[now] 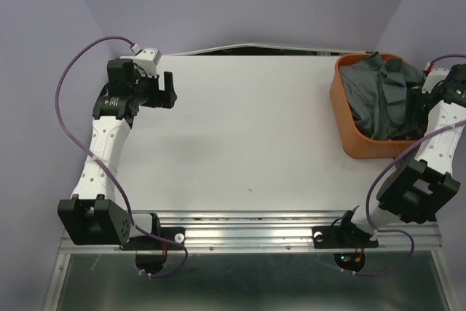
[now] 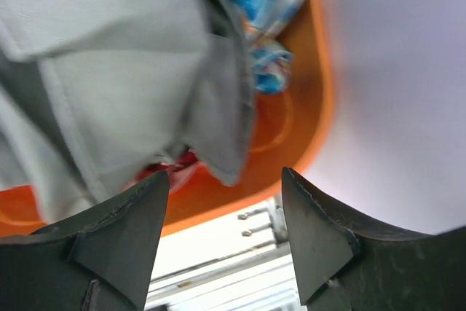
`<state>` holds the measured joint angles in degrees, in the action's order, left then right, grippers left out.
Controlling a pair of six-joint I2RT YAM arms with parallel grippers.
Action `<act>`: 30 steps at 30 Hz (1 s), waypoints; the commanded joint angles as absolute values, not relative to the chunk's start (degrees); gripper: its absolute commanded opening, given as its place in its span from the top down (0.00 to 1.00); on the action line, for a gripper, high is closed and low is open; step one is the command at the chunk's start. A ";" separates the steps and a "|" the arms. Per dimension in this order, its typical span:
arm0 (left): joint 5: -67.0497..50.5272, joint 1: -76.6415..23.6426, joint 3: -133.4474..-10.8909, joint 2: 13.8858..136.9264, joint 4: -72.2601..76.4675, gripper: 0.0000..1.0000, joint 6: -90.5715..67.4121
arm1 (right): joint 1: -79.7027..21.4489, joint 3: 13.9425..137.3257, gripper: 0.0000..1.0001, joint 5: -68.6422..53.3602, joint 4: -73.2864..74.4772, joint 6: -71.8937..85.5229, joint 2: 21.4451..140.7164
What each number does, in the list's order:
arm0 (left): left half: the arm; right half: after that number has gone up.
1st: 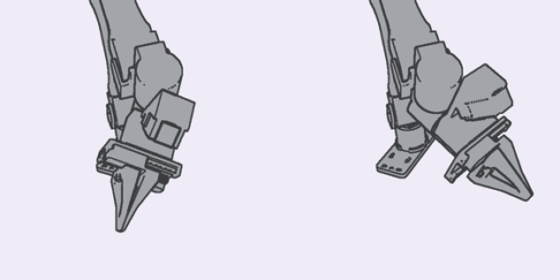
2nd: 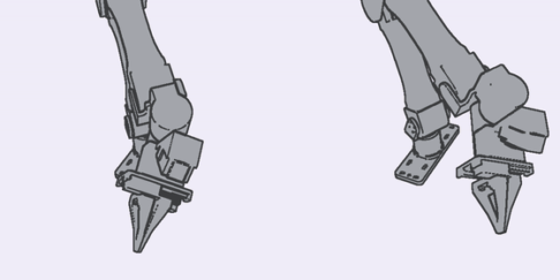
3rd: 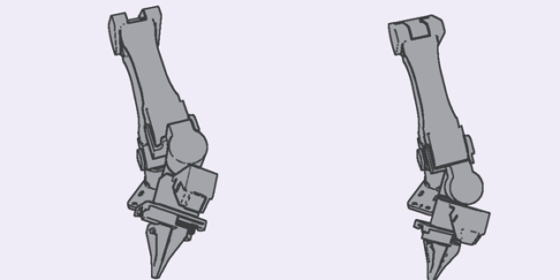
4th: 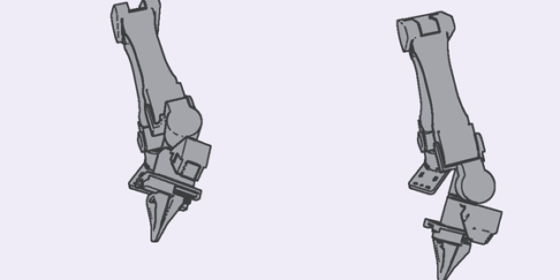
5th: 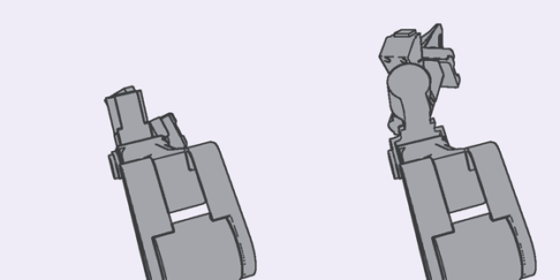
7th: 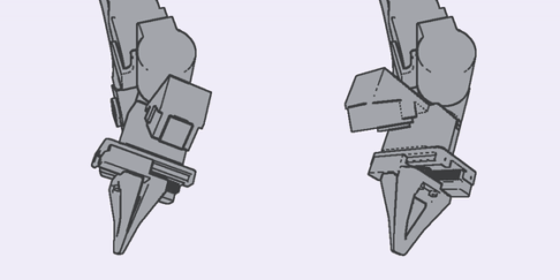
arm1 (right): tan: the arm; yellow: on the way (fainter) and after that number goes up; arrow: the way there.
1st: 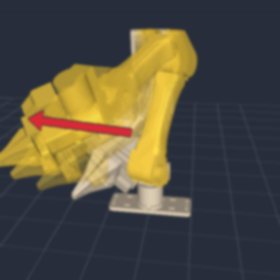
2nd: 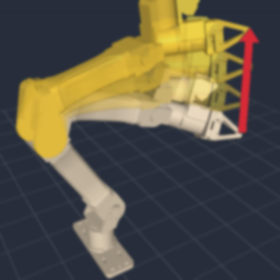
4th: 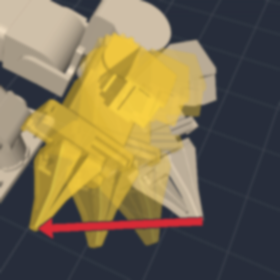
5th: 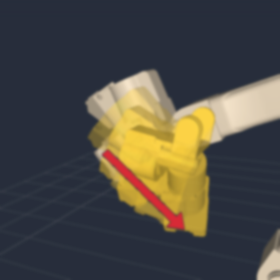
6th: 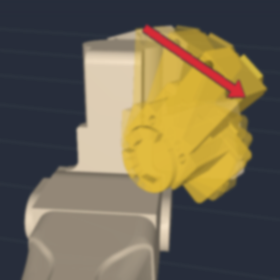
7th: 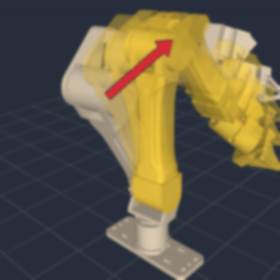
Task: Fold and stack the skirts
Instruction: Grab the skirt from the pile
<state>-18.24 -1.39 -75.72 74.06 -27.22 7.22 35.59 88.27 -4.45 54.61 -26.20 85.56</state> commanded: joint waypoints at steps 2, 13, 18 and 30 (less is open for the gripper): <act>-19.34 -1.41 -74.44 72.77 -24.79 0.05 6.94 | 37.35 86.58 0.32 -3.08 50.01 -28.39 84.81; -19.16 -1.41 -74.88 73.21 -24.43 0.06 6.68 | 37.97 82.27 0.44 -4.30 47.64 -29.00 87.01; -19.42 -1.41 -75.32 73.56 -24.26 0.07 6.42 | 37.97 85.68 0.64 -7.19 50.62 -28.30 88.50; -19.86 -1.41 -76.11 73.39 -23.91 0.07 6.68 | 37.97 107.73 0.99 -17.57 56.25 -23.03 89.56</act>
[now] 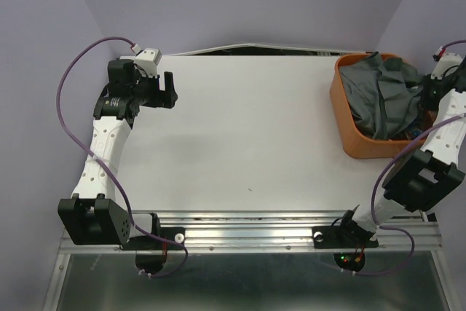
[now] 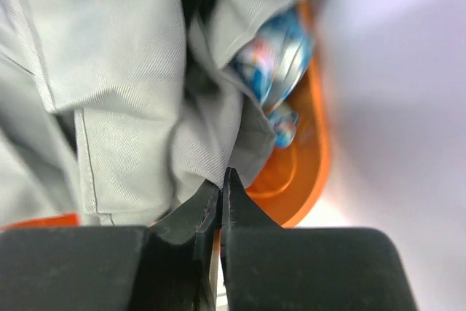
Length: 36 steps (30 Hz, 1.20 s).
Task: Fold and stack the skirts
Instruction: Grab the skirt from the pile, then move the skirt to the center of the board
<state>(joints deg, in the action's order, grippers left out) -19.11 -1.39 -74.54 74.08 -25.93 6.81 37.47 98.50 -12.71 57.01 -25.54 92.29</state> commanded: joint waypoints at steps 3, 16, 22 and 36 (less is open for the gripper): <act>-19.95 -1.41 -76.38 73.48 -23.82 0.07 6.77 | 37.97 115.73 0.99 -19.33 54.94 -20.22 88.95; -19.25 -1.41 -78.05 72.43 -20.31 0.07 4.84 | 37.97 122.96 0.99 -41.63 10.44 17.07 83.14; -20.48 -1.32 -79.89 71.81 -20.39 0.07 3.87 | 34.37 127.08 0.99 -44.92 -5.70 35.66 86.39; -34.88 -0.53 -72.80 65.31 -6.70 0.09 -1.82 | 18.99 138.68 0.99 -32.70 -21.18 54.22 92.01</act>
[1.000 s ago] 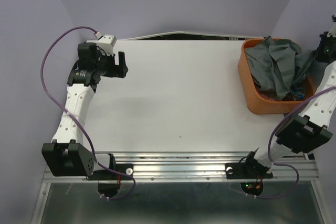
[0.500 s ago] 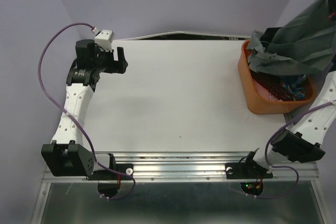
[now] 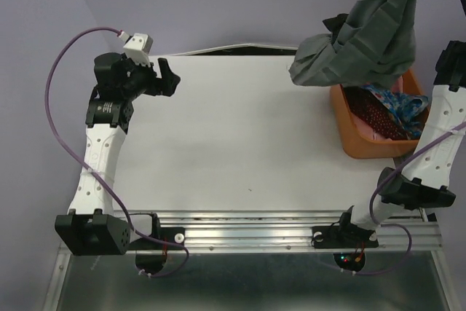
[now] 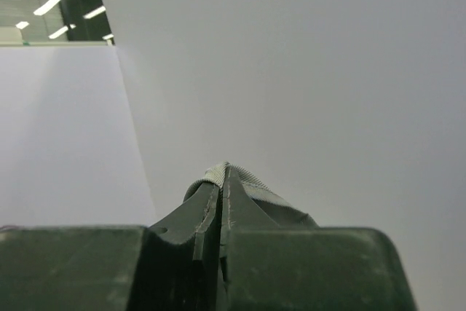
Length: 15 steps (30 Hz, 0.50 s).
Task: Fold and stack the skirts
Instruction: Move the skirt to the center of the board
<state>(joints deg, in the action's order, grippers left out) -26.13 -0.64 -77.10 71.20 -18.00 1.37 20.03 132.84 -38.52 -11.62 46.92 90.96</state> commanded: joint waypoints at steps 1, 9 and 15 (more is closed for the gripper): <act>-35.59 -0.53 -71.56 63.65 -2.85 0.09 -2.28 | 18.98 140.95 0.99 -32.09 -21.44 55.19 92.54; -39.64 -0.53 -67.85 62.05 6.41 0.11 -6.33 | 13.19 140.28 0.99 -29.35 -25.67 58.44 92.55; -38.67 -0.53 -67.42 63.11 5.45 0.12 -5.63 | 2.22 124.75 0.99 -31.99 -16.37 45.47 87.38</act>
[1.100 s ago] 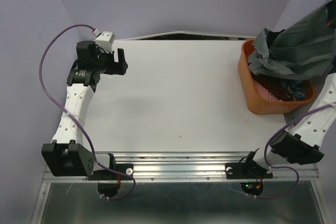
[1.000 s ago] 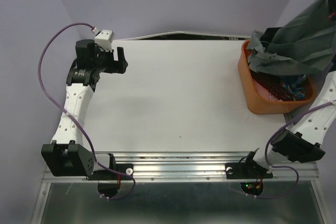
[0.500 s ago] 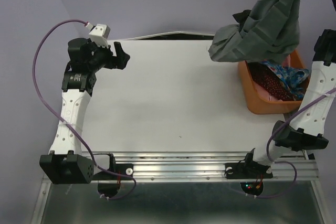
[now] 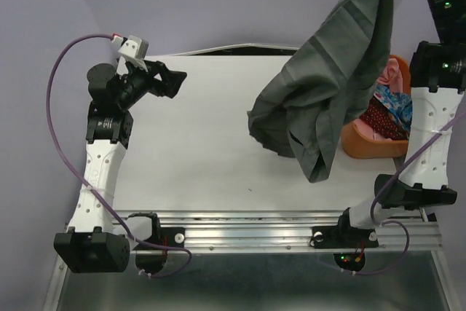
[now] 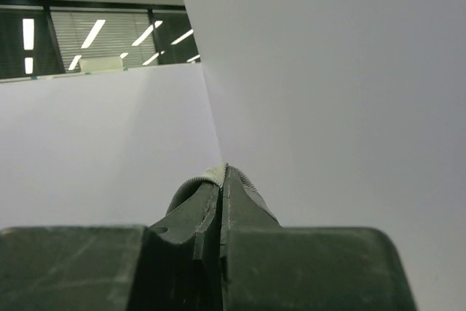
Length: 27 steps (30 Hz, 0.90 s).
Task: Fold and stack the skirts
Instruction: Move the skirt to the center of the board
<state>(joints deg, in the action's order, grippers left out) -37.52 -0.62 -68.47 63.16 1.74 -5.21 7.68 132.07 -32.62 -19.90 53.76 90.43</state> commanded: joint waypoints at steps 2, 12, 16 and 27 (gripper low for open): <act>-38.41 -0.53 -66.45 63.19 4.84 0.13 -5.10 | -2.34 116.40 0.99 -30.59 -10.15 40.20 86.40; -34.98 -0.53 -60.83 62.14 0.09 0.17 3.24 | -22.83 91.23 0.99 -19.96 -1.50 20.75 94.02; -37.35 -0.53 -57.41 58.90 -1.84 0.17 9.13 | -26.62 97.81 0.99 -19.95 -0.18 19.95 105.45; -42.90 -4.39 -54.84 54.49 -10.98 0.18 23.19 | -32.96 107.76 0.16 -14.43 6.05 10.83 115.32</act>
